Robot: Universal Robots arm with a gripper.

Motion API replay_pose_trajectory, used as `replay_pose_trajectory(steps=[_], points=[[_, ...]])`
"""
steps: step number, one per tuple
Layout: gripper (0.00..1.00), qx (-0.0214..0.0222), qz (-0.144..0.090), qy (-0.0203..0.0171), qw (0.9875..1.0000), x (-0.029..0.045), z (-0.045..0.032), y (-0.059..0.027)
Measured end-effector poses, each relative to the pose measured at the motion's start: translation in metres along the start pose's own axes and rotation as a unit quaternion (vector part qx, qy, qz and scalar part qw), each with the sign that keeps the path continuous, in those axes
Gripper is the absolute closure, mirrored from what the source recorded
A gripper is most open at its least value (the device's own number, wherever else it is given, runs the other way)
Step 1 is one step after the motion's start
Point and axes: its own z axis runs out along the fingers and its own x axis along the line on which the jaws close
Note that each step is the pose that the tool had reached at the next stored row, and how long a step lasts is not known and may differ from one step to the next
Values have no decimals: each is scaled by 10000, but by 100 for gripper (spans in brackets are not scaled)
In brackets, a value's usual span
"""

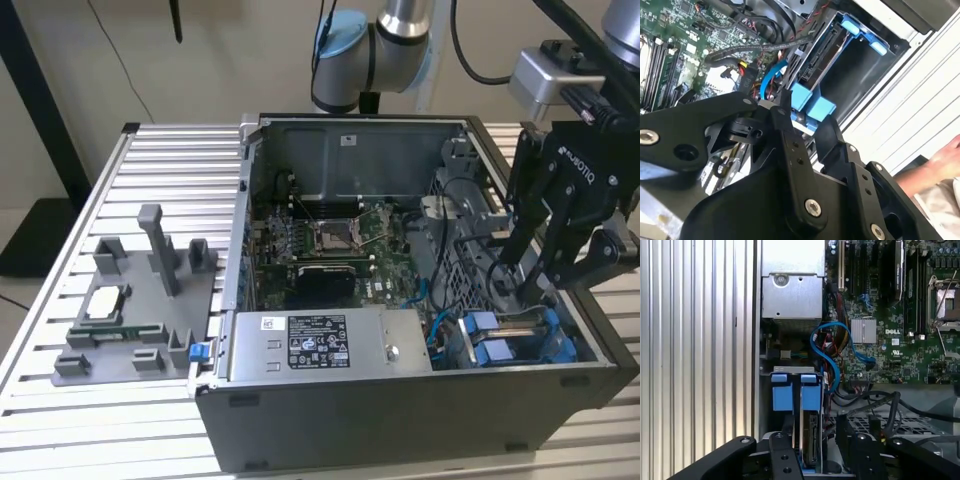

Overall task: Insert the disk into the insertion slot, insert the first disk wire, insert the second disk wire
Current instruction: 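Insert the disk into the insertion slot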

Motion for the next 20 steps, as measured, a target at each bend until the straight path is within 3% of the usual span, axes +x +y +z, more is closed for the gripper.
replay_pose_trajectory(steps=[8,16,18,20], points=[[0,12,-1,0,10000,-79,-75,12],[0,45,0,-1,10000,-307,-80,20],[0,56,-2,-36,10000,-346,-76,22],[0,61,-6,-105,9999,-358,-66,21]])
